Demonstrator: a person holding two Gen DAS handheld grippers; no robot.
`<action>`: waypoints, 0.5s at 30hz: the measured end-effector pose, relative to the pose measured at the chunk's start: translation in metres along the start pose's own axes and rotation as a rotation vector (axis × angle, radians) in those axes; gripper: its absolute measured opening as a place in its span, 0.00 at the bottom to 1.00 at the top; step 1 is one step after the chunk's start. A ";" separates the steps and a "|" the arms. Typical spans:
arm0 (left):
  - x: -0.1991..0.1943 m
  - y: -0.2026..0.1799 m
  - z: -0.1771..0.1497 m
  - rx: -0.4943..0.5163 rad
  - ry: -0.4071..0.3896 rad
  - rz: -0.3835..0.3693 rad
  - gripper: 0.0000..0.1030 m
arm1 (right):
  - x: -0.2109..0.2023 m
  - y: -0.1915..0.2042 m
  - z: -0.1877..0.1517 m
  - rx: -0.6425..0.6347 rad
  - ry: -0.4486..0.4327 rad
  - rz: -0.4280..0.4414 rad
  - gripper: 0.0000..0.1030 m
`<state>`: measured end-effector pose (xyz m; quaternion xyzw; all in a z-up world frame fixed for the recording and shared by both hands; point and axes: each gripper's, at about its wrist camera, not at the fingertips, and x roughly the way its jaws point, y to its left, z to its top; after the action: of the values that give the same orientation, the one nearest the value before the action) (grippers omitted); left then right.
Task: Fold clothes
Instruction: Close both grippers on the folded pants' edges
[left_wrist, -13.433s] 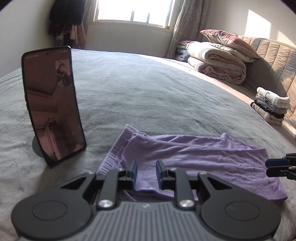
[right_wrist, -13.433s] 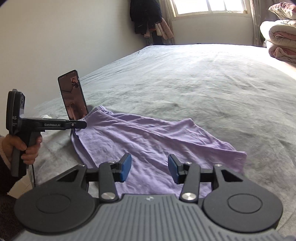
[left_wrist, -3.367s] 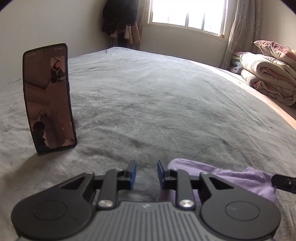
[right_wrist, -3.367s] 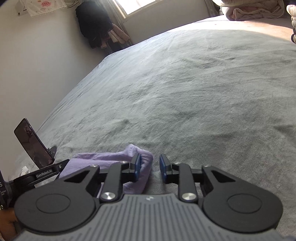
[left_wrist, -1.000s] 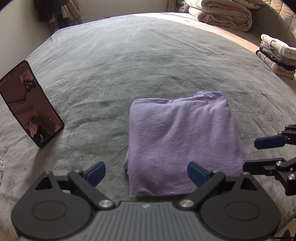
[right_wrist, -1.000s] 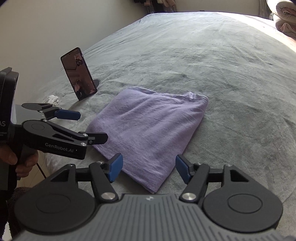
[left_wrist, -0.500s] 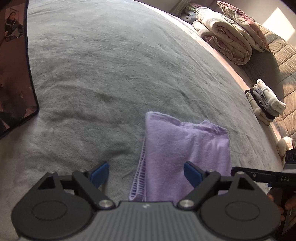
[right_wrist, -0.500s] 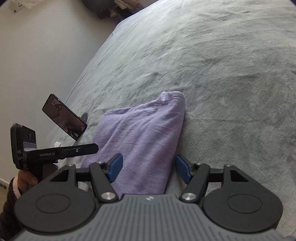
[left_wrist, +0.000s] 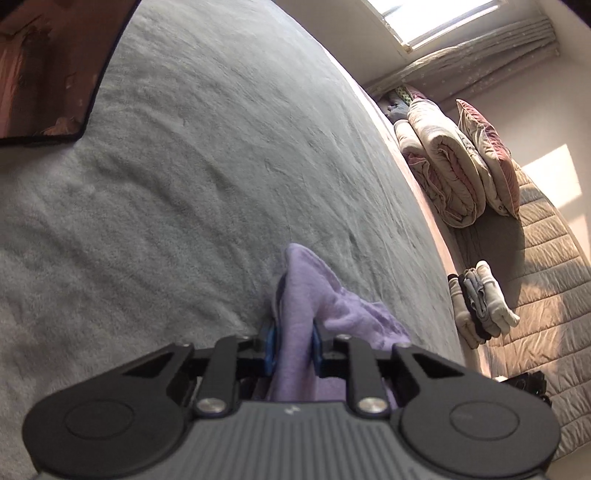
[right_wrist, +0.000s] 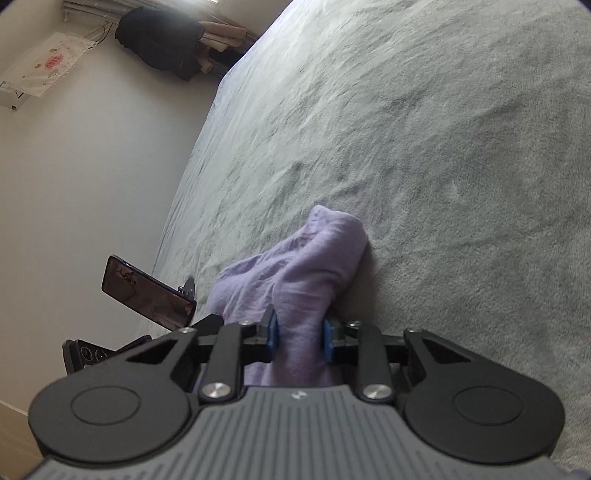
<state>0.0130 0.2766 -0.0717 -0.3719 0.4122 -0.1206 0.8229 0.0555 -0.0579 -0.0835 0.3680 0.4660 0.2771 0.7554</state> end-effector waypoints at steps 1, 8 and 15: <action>-0.001 -0.002 -0.002 -0.015 -0.012 -0.004 0.15 | -0.001 -0.001 0.000 0.006 -0.006 0.009 0.22; 0.002 -0.044 -0.011 0.003 -0.085 -0.018 0.14 | -0.028 0.008 0.013 -0.043 -0.046 0.023 0.19; 0.033 -0.111 -0.020 0.071 -0.097 -0.073 0.13 | -0.095 0.000 0.050 -0.062 -0.148 0.013 0.19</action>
<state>0.0310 0.1726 -0.0200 -0.3626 0.3537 -0.1468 0.8496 0.0615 -0.1450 -0.0217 0.3669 0.3978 0.2683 0.7970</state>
